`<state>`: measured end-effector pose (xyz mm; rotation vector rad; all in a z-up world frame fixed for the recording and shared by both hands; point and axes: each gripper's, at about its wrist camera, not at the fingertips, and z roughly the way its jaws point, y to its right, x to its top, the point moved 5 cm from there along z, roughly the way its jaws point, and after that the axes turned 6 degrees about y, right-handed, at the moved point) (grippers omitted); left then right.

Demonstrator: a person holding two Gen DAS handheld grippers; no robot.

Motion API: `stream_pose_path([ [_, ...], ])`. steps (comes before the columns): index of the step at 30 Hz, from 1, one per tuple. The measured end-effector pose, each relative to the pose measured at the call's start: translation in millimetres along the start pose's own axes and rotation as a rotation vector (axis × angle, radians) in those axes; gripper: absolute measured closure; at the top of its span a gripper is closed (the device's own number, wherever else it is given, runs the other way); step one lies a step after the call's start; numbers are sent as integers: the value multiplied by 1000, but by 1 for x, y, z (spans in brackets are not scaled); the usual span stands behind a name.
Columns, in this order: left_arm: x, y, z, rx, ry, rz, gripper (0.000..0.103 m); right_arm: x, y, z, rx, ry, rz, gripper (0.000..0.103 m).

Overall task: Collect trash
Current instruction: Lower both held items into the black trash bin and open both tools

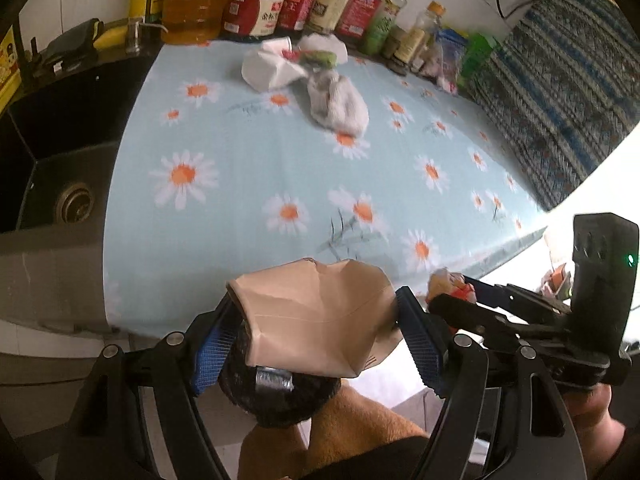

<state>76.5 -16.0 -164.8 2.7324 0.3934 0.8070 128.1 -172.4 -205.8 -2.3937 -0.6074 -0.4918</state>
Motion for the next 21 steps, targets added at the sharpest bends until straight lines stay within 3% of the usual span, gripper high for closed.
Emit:
stream_pose_path([
  [11, -74, -17, 32, 17, -167, -33, 28, -63, 26, 40, 9, -133, 2, 47],
  [21, -138, -44, 99, 21, -338, -84, 28, -132, 58, 115, -42, -295, -3, 46],
])
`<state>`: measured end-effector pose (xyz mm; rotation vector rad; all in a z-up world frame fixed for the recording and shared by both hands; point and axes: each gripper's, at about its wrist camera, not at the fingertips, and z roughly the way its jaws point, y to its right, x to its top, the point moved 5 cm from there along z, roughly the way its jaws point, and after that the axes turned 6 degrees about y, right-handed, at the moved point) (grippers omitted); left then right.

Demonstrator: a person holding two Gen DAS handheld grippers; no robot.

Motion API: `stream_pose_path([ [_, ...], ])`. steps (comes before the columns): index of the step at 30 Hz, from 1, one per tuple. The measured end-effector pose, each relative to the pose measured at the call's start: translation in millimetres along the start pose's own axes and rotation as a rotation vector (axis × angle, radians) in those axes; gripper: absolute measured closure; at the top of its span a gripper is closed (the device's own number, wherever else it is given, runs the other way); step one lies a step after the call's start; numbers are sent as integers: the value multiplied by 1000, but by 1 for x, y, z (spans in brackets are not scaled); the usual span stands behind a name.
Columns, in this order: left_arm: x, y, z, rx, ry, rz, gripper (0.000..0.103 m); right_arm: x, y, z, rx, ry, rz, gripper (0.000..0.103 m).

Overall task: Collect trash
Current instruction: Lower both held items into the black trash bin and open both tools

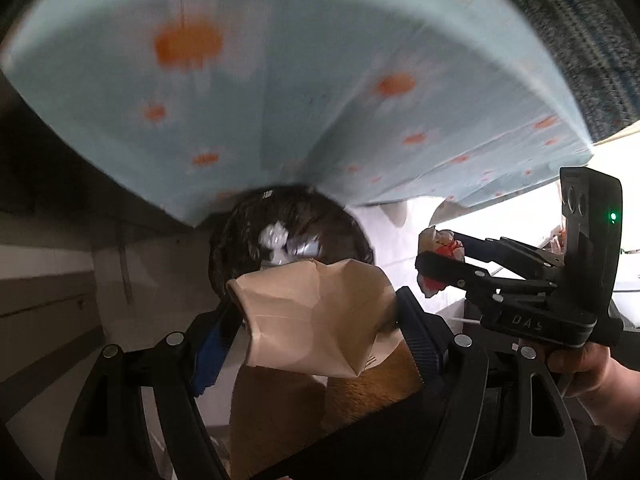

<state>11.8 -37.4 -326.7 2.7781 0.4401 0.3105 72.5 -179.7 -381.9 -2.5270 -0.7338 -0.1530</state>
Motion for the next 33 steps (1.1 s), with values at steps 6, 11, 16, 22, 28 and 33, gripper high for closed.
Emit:
stream_pose_path([
  [6, -7, -17, 50, 27, -50, -3, 28, -19, 14, 47, -18, -75, 24, 46],
  [11, -13, -35, 85, 72, -80, -11, 28, -24, 31, 75, -12, -111, 86, 46],
  [16, -18, -50, 115, 84, -100, -18, 28, -25, 46, 95, 1, -125, 170, 46],
  [22, -22, -70, 134, 82, -132, -89, 27, -27, 56, 109, 25, -141, 264, 46],
  [28, -17, -79, 135, 81, -132, -144, 18, -26, 62, 105, 39, -119, 335, 26],
  [33, -15, -81, 128, 83, -125, -157, 9, -21, 61, 96, 57, -104, 349, 20],
])
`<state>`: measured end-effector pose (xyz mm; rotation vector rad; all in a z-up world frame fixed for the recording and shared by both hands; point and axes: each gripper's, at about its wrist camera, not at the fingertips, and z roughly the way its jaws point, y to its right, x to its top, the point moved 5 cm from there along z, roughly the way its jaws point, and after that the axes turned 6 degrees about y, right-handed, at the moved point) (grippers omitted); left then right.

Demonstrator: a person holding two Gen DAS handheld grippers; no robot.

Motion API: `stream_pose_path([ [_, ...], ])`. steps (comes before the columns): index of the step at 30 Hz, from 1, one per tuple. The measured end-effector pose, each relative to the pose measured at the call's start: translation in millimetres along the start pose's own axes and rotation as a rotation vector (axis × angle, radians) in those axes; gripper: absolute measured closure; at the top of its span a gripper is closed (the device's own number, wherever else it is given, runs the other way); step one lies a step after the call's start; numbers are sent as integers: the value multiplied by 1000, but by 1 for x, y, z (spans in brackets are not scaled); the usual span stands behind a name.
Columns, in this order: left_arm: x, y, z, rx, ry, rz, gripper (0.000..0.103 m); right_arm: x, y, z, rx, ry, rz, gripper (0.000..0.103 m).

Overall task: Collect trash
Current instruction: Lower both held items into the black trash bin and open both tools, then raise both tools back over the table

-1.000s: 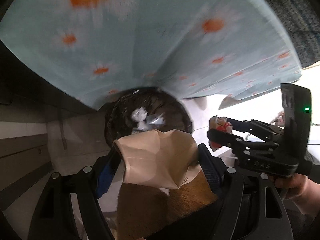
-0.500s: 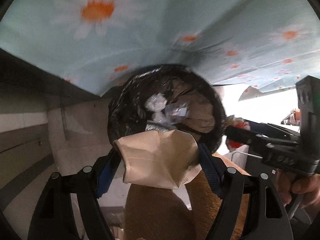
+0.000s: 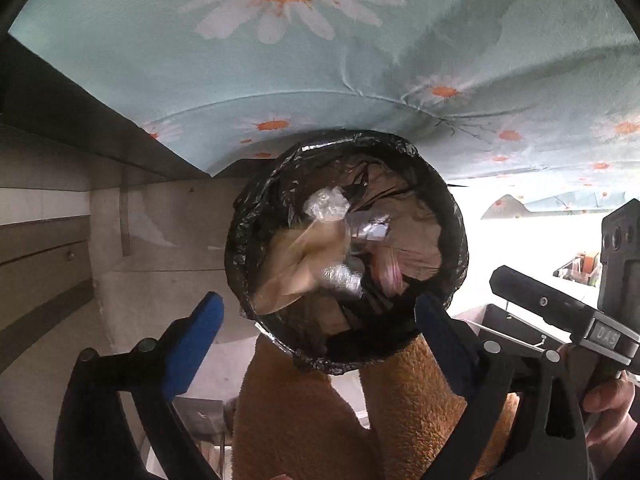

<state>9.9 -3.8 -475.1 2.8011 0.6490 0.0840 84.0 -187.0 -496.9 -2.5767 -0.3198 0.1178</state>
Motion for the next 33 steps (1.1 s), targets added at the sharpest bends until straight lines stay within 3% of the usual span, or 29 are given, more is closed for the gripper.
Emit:
stream_pose_path([
  [17, 1, 3, -42, -40, 72, 21, 9, 5, -27, -41, 47, 65, -41, 20],
  [31, -2, 34, -172, -166, 275, 93, 9, 4, -98, -155, 103, 255, -213, 20],
  [33, 1, 41, -191, -169, 313, 115, 9, 6, -113, -172, 148, 275, -214, 20],
])
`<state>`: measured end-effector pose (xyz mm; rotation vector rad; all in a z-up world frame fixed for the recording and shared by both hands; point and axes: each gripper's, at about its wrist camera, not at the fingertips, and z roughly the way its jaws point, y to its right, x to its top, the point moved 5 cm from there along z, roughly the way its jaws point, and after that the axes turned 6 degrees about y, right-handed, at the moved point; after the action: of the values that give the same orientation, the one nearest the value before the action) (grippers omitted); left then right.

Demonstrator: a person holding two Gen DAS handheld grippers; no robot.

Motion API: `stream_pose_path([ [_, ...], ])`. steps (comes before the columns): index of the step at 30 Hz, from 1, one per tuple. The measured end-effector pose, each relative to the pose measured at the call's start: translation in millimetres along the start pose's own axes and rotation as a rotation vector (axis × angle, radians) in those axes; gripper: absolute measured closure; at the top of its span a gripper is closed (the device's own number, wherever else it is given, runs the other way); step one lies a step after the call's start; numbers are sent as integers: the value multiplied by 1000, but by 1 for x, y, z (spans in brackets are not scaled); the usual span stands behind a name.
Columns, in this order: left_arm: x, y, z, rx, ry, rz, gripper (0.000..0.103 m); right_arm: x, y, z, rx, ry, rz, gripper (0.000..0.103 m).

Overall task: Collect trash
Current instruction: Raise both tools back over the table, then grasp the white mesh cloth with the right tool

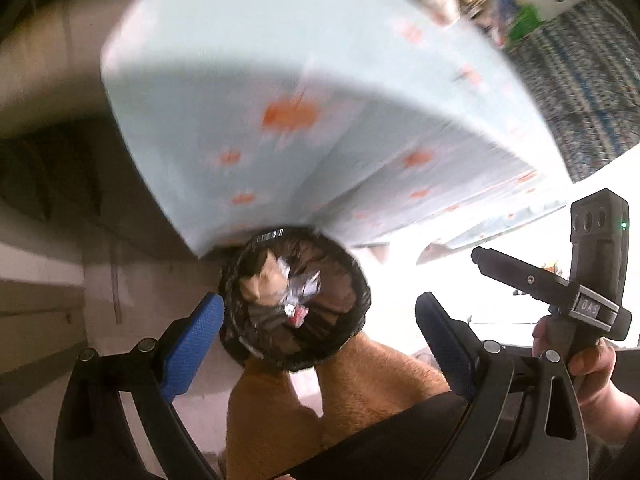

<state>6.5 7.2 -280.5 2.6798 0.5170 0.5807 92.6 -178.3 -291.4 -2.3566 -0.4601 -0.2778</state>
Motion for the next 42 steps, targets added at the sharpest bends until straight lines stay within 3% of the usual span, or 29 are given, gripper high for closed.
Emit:
stream_pose_path([
  [7, 38, 31, -51, -37, 118, 71, 9, 37, -50, -40, 55, 98, -119, 20],
  [14, 68, 50, -79, -67, 205, 77, 9, 85, -80, -69, 83, 187, -187, 20],
  [23, 115, 69, -95, -61, 293, 85, 9, 159, -85, -84, 25, 271, -256, 20],
  [30, 148, 77, -102, -28, 353, 54, 9, 220, -75, -55, -27, 274, -302, 20],
  [40, 166, 81, -92, 42, 363, -28, 9, 285, -34, 26, -111, 165, -315, 21],
  [42, 169, 81, -89, 59, 361, -48, 9, 292, -26, 40, -122, 141, -322, 26],
])
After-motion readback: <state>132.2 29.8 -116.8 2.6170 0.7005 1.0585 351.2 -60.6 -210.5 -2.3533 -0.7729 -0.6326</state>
